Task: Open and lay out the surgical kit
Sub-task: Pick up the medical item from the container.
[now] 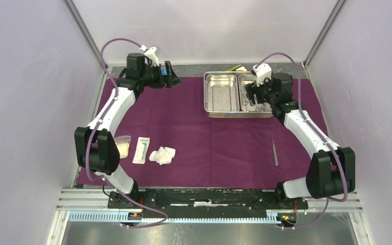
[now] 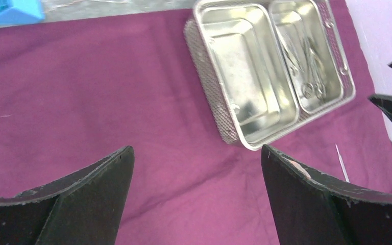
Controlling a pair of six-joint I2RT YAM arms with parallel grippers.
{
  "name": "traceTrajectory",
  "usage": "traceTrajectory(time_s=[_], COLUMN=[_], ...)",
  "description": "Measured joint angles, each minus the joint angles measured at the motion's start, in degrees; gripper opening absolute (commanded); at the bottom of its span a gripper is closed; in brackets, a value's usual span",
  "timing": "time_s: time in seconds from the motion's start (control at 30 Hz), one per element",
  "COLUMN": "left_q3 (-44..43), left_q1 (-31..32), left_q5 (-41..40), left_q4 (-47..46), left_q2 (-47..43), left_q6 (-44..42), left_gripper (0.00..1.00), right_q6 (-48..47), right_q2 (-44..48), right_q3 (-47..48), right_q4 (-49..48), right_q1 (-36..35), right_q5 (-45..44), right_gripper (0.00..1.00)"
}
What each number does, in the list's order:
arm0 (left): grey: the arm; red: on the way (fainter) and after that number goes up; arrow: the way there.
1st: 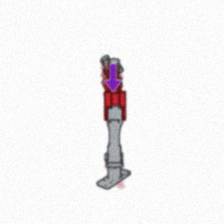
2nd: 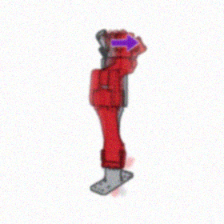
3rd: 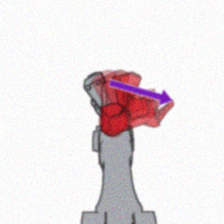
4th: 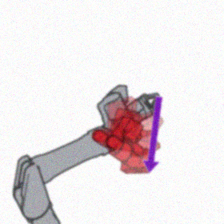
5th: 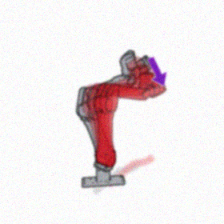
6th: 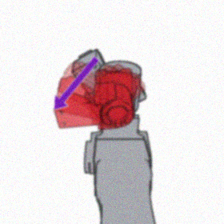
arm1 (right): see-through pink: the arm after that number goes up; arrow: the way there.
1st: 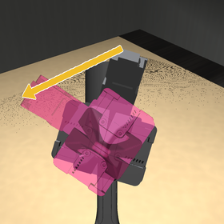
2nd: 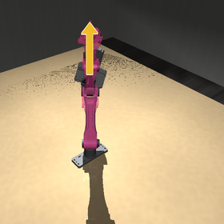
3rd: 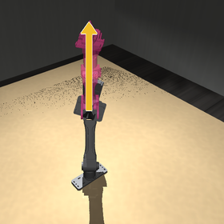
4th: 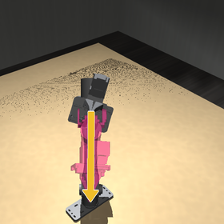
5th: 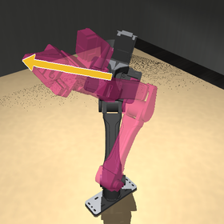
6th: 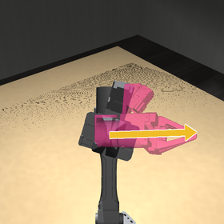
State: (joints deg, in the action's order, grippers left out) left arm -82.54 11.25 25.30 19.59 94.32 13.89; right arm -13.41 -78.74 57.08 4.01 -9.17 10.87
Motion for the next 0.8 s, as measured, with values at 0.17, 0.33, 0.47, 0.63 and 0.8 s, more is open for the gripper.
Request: traceTrajectory(time_s=[0.17,0.33,0.47,0.63,0.8], left_q3=[2.78,5.86,8.00,8.39,9.97], left_q1=[-4.85,-6.25,-6.71,-7.32,-7.41], left_q5=[-2.40,-3.30,-3.37,-2.29,-0.26], left_q4=[-2.14,-3.85,-5.22,-5.29,-5.22], left_q2=[-1.46,-4.28,-6.27,-7.17,-8.37], left_q6=[0.90,0.87,0.87,0.76,-0.28], left_gripper=[1.00,1.00,1.00,1.00,1.00], right_q6=[-0.61,-1.07,-1.29,-1.90,-3.15], right_q2=[-4.66,-8.44,-10.99,-14.10,-17.14], right_q3=[5.03,9.70,11.89,12.02,12.83], right_q4=[-0.59,-1.38,-1.81,-1.73,-0.79], right_q1=[-3.26,-6.23,-7.08,-8.02,-9.18], right_q5=[1.03,1.97,2.89,3.69,3.72], right_gripper=[0.79,0.79,0.79,0.79,0.78])
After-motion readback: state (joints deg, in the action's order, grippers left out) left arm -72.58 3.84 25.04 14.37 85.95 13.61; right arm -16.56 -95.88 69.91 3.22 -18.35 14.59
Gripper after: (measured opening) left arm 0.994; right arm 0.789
